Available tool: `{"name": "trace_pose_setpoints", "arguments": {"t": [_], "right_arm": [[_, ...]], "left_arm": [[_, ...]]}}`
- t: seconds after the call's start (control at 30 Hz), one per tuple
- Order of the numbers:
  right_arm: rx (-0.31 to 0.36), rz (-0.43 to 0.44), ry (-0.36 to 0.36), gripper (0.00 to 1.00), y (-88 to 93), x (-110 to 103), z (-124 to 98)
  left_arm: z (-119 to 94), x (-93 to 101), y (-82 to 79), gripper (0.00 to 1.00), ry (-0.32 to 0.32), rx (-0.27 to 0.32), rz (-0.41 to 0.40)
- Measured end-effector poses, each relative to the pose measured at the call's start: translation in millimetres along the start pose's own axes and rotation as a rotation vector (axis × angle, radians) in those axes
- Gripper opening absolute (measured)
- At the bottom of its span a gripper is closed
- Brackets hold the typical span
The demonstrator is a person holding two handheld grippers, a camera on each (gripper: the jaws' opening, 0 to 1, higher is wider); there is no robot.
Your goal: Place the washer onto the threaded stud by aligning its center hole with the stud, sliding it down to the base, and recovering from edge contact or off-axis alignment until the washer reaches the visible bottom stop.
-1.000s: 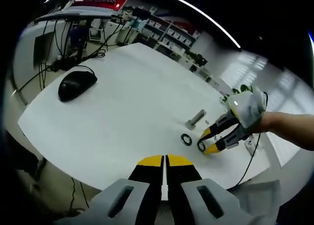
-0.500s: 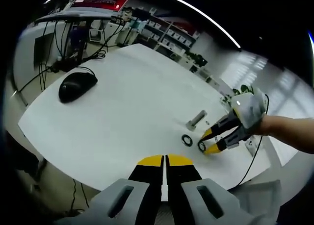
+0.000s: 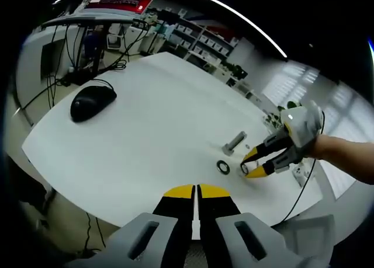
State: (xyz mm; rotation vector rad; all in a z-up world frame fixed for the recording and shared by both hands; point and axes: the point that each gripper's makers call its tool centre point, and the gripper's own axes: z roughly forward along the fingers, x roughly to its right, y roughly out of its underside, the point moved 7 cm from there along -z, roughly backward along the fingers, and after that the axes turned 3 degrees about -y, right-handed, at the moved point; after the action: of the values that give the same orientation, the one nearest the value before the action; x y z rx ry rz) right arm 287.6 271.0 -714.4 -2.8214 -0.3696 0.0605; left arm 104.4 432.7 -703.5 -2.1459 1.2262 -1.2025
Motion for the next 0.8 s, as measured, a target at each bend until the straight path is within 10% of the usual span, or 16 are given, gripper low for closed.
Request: {"name": "trace_pose_setpoints", "arguments": {"t": [0.8], "right_arm": [[0.003, -0.054, 0.027, 0.23, -18.1, 11.4, -39.4]], "left_arm": [[-0.3, -0.6, 0.6, 0.0, 0.001, -0.005, 0.002]]}}
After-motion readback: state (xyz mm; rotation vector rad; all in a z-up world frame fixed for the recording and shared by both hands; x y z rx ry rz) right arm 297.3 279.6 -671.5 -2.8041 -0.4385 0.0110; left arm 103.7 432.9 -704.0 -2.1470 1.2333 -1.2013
